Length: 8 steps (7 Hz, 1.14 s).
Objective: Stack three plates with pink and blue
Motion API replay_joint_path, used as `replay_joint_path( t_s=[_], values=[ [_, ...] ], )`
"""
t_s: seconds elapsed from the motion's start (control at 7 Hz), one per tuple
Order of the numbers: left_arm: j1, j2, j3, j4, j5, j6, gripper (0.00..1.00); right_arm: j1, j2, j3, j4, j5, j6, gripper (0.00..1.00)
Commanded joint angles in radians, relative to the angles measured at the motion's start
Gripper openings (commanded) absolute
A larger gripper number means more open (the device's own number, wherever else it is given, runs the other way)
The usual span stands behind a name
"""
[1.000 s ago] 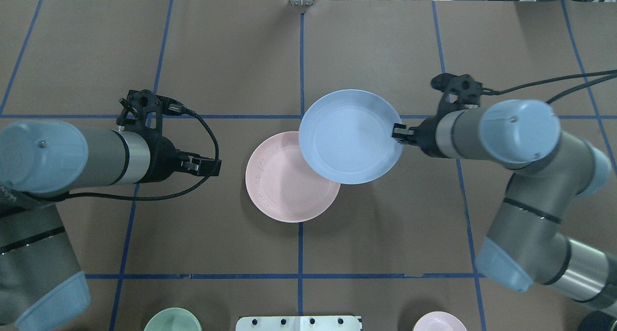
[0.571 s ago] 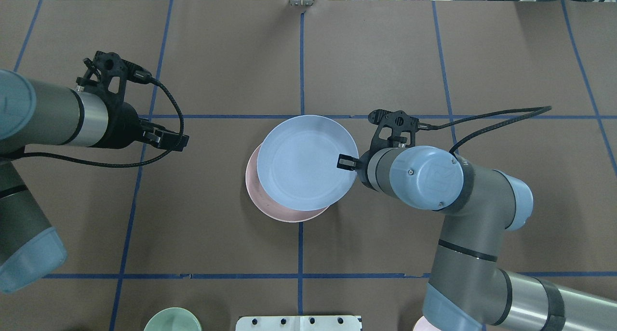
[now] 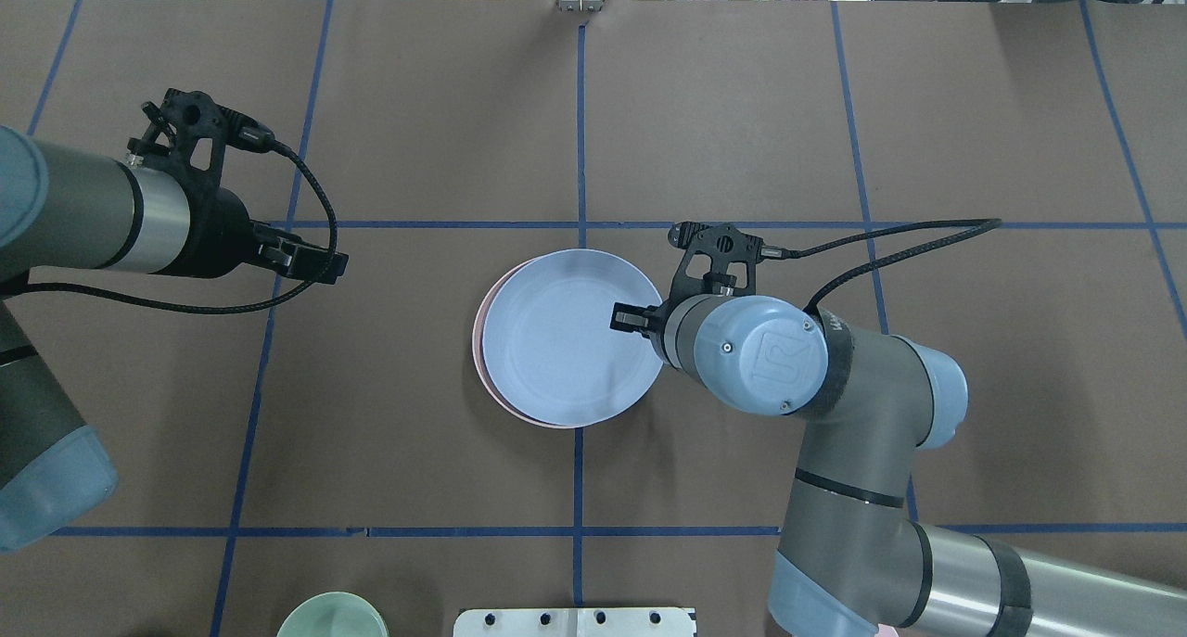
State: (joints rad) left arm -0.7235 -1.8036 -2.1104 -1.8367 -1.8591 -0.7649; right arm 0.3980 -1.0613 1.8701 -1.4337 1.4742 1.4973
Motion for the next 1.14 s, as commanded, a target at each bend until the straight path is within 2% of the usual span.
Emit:
replay_joint_path(
  t_s=[0.0,0.29,0.57,0.71,0.86,1.0],
  values=[
    [0.003,0.001,0.009,-0.007,0.0,-0.043,1.0,0.152,0.004,0.024,-0.085,0.149,-0.117,1.0],
    [0.003,0.025,0.038,-0.006,0.008,-0.099,1.0,0.356,-0.064,0.04,-0.119,0.35,-0.416,1.0],
    [-0.048,0.07,0.03,0.005,0.002,-0.038,1.0,0.589,-0.211,0.035,-0.11,0.548,-0.788,1.0],
    [-0.132,0.073,0.033,0.022,-0.055,0.026,1.0,0.707,-0.306,0.031,-0.108,0.619,-1.018,1.0],
    [-0.24,0.073,0.033,0.096,-0.166,0.127,1.0,0.837,-0.404,0.017,-0.108,0.718,-1.227,1.0],
    [-0.316,0.078,0.035,0.168,-0.196,0.268,1.0,0.946,-0.49,0.001,-0.108,0.789,-1.408,1.0]
  ],
)
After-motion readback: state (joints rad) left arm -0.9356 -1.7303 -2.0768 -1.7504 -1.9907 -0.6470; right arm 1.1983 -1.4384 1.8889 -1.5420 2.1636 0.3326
